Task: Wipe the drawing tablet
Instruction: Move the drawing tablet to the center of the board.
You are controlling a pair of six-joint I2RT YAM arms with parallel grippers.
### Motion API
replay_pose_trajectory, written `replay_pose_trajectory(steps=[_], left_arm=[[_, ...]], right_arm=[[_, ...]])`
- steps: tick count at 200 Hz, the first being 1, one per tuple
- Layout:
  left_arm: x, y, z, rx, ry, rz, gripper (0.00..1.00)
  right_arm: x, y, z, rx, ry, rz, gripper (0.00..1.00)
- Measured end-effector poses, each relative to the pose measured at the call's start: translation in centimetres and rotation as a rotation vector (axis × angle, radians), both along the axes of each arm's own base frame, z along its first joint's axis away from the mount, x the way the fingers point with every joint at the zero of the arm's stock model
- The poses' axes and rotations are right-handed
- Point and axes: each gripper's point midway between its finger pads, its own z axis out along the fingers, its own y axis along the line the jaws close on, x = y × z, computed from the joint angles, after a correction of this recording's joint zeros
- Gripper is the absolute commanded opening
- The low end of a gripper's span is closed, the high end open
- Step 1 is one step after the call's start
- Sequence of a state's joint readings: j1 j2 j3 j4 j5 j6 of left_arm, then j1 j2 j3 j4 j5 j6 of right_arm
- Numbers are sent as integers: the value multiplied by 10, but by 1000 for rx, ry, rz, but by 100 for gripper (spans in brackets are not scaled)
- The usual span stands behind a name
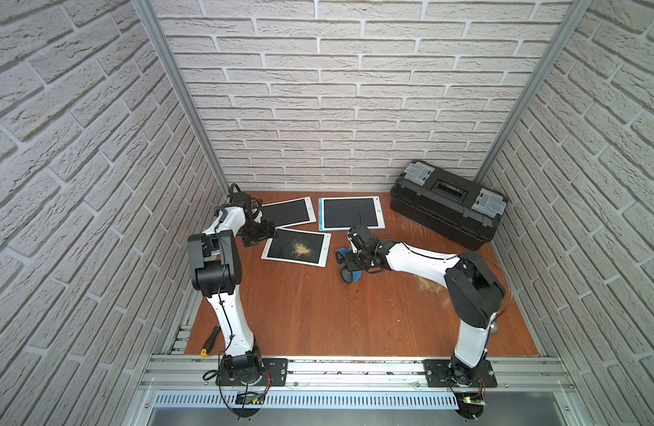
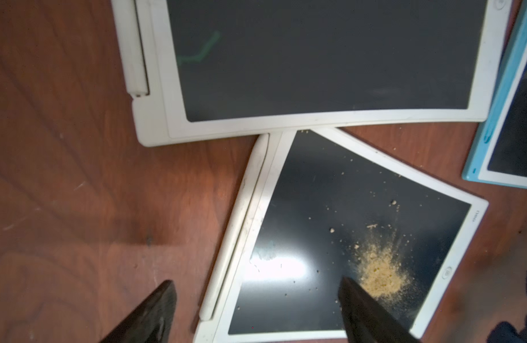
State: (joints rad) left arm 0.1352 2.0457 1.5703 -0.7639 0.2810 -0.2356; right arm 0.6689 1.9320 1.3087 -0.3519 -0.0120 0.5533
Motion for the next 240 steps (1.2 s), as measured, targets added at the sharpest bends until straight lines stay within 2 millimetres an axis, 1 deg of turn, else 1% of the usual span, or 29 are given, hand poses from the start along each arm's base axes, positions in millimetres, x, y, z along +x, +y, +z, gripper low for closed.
replay_pose_trajectory(steps=[28, 44, 61, 70, 91, 101, 125, 138, 150, 175, 196, 209, 240], left_arm=[[4, 0, -1, -4, 0, -1, 87], [5, -1, -4, -5, 5, -3, 88], [4, -1, -8, -6, 18, -3, 87], [4, -1, -10, -7, 26, -6, 87], [5, -1, -17, -11, 39, -10, 87], [5, -4, -21, -19, 50, -17, 87], [12, -11, -20, -23, 41, -39, 86], [13, -20, -21, -9, 42, -68, 86], [10, -32, -22, 21, 51, -108, 86], [3, -67, -25, 78, 69, -204, 86], [-4, -84, -28, 150, 83, -263, 87], [-12, -94, -30, 170, 91, -287, 87], [-41, -114, -32, 188, 98, -312, 87]], right_arm=[[3, 12, -28, 6, 70, -6, 3], [9, 20, -23, 28, 73, -7, 3], [17, 28, -26, 36, 78, -3, 3], [21, 31, -25, 44, 76, -2, 3], [30, 32, -25, 53, 77, -14, 3], [32, 33, -26, 56, 85, -19, 3], [39, 35, -26, 74, 103, -29, 3], [40, 35, -27, 95, 115, -32, 3], [40, 34, -27, 115, 124, -30, 3], [37, 31, -28, 136, 129, -17, 3], [29, 18, -28, 120, 126, -15, 3], [22, 10, -29, 113, 131, -14, 3], [1, -8, -30, 109, 140, -8, 3]])
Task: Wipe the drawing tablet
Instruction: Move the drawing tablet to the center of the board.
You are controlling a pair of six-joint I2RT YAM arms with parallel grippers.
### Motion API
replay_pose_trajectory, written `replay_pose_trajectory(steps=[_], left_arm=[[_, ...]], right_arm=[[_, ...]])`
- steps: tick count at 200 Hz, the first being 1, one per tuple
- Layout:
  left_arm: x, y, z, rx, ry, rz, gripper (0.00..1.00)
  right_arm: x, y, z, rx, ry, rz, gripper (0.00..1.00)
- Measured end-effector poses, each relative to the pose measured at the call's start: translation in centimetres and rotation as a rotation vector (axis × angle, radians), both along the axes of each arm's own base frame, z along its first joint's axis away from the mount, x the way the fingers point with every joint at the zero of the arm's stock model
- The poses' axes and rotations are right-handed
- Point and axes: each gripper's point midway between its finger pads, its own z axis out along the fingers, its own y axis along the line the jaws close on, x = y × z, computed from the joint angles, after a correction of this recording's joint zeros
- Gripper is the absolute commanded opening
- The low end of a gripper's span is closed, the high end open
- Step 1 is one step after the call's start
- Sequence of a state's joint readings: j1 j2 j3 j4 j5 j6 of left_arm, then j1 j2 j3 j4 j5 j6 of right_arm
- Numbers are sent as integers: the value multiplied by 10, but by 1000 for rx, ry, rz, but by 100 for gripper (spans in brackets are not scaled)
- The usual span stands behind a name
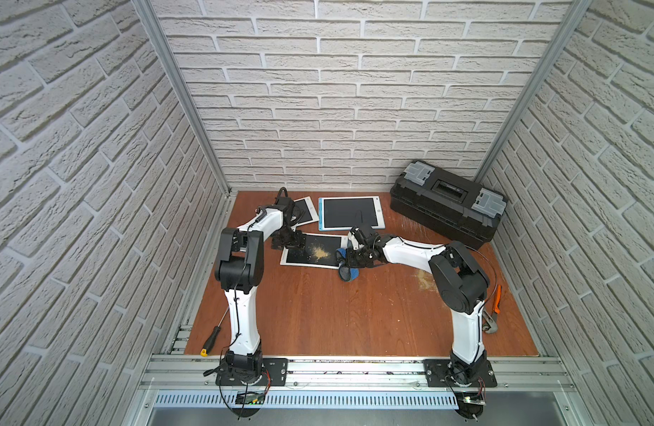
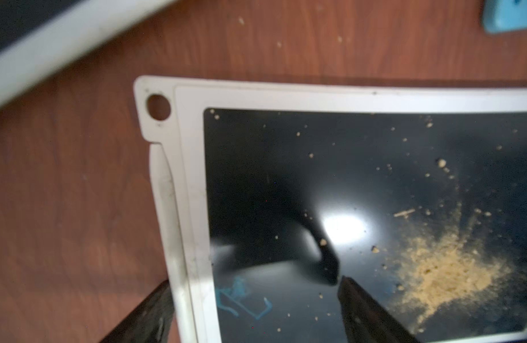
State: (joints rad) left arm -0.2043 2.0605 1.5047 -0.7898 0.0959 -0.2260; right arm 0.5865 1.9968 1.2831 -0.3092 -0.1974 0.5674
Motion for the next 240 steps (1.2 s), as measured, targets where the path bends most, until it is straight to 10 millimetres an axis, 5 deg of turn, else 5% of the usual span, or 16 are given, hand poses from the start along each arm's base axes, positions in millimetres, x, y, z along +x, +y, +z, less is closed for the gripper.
replay_pose_trajectory(steps=[103, 134, 172, 204, 240], left_arm=[[-121, -116, 3, -127, -138, -142, 90], [-156, -130, 8, -236, -130, -143, 90], [-176, -122, 19, -271, -169, -126, 90], [-174, -115, 35, -262, -239, -119, 90], [-163, -110, 25, -181, -242, -115, 89]], right_arm=[[-127, -97, 10, -167, 121, 18, 3], [-128, -113, 38, -185, 46, 14, 3], [-127, -146, 55, -267, -7, -33, 3], [-131, -159, 71, -308, -47, -17, 3], [-122, -161, 108, -295, -142, -40, 3]])
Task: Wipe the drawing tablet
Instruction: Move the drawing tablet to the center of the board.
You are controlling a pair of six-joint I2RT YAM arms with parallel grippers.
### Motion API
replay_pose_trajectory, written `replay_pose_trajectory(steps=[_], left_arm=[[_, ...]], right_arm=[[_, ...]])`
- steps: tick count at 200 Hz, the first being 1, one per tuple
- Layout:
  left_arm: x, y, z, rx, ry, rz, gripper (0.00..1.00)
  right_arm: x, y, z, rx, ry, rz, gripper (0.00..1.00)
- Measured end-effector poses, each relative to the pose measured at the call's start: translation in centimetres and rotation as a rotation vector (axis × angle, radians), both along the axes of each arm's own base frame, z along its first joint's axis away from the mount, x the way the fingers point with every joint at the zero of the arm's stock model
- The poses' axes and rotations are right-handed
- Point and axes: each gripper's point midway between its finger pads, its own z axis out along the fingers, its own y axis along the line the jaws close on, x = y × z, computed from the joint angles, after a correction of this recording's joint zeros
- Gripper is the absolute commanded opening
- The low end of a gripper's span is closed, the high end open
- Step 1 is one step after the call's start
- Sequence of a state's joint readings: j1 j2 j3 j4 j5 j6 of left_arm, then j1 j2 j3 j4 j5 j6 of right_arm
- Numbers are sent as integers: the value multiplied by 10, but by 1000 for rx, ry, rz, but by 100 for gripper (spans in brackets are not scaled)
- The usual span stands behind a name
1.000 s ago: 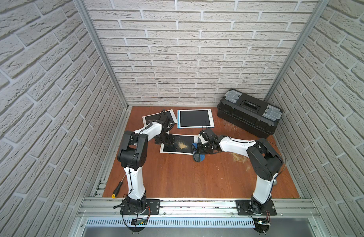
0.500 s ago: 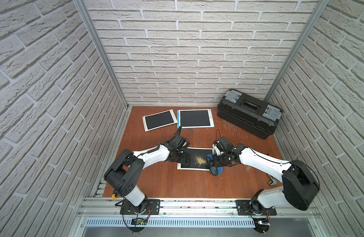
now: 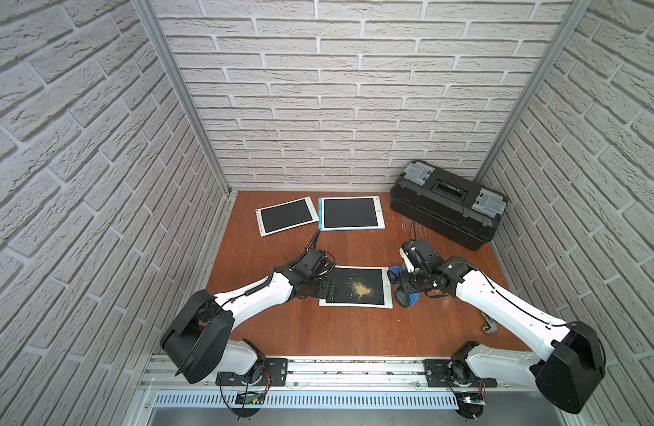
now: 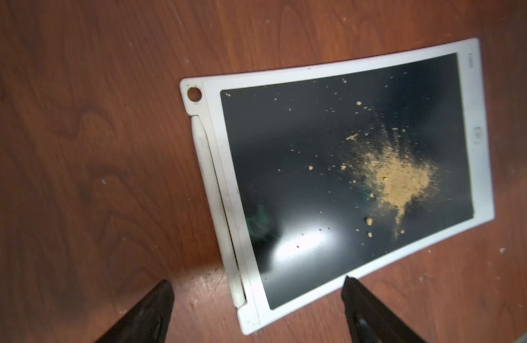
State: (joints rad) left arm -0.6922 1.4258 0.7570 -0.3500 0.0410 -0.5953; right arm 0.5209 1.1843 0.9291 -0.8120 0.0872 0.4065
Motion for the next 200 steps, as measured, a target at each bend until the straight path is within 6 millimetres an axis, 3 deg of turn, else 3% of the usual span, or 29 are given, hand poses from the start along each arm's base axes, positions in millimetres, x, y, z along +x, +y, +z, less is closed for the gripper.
replay_pose_trajectory(steps=[23, 60, 92, 114, 142, 154, 180, 200], left_arm=[[12, -10, -12, 20, 25, -1, 89], [26, -40, -16, -5, 27, -20, 89], [24, -75, -11, -68, 25, -53, 89], [20, -86, -8, -102, 32, -56, 89], [16, -83, -4, -80, 24, -56, 84], [15, -75, -1, -43, 10, -57, 78], [11, -54, -4, 69, -9, -78, 61], [7, -41, -9, 141, -7, -101, 60]], right_arm=[[-1, -5, 15, 5, -40, -14, 3], [-9, -9, 17, -1, -28, -17, 3], [-13, -11, 17, -3, -21, -15, 3], [-15, -8, 17, 12, -14, -6, 3], [-19, 0, 9, 47, 21, 22, 3], [-22, 7, 4, 72, 52, 43, 3], [-28, 30, -7, 132, 114, 115, 3], [-32, 51, -13, 166, 139, 179, 3]])
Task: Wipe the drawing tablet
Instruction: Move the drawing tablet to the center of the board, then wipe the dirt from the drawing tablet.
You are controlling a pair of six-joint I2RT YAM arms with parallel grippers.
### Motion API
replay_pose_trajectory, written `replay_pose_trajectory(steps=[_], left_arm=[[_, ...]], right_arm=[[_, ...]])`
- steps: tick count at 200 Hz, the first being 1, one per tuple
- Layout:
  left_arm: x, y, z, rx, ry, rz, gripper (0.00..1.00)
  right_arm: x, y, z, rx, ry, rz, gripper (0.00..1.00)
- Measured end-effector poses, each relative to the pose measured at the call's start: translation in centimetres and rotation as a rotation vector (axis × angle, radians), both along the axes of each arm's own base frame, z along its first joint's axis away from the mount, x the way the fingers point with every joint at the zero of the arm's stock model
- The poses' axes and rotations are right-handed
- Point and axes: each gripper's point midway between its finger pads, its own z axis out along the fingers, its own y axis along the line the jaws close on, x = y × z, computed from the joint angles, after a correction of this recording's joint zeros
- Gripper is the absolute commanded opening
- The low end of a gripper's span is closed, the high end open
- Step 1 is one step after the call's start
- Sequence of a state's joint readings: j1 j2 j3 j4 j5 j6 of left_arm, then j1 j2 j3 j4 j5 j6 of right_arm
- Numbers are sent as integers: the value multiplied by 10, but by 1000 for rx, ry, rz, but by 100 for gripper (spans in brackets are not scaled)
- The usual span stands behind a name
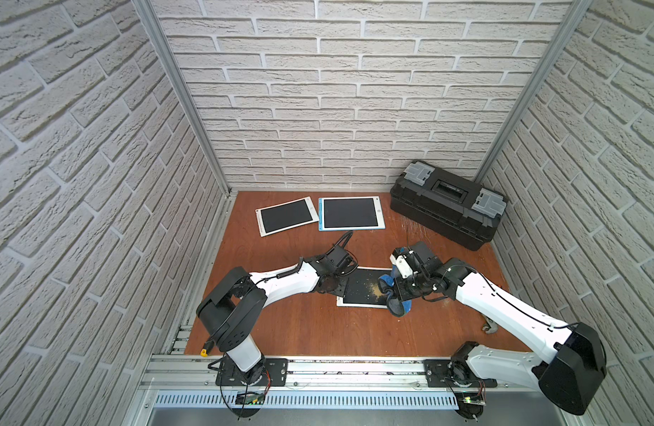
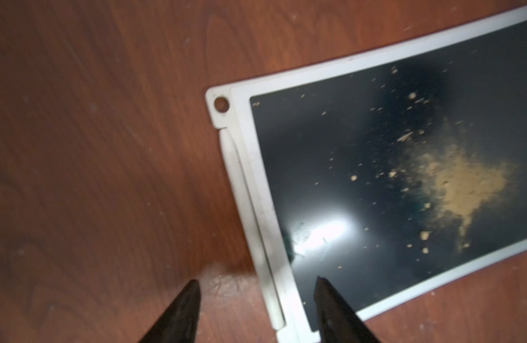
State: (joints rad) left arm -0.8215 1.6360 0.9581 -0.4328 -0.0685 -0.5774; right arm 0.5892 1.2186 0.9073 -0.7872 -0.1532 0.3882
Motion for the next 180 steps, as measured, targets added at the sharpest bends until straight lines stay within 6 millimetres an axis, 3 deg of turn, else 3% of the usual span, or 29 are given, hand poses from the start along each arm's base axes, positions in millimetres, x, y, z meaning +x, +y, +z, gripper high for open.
replay_pose_trajectory(steps=[29, 60, 130, 180], left_arm=[[-2, 2, -2, 25, -1, -42, 61], [-3, -1, -5, 20, 5, -64, 62], [-9, 2, -19, 25, 31, -48, 63], [-19, 20, -12, 27, 15, -11, 64]], right_arm=[[2, 30, -3, 79, 3, 69, 3], [19, 63, -7, 157, -45, 141, 3], [54, 103, -63, 128, -7, 200, 3], [64, 132, -54, 122, -52, 268, 3]])
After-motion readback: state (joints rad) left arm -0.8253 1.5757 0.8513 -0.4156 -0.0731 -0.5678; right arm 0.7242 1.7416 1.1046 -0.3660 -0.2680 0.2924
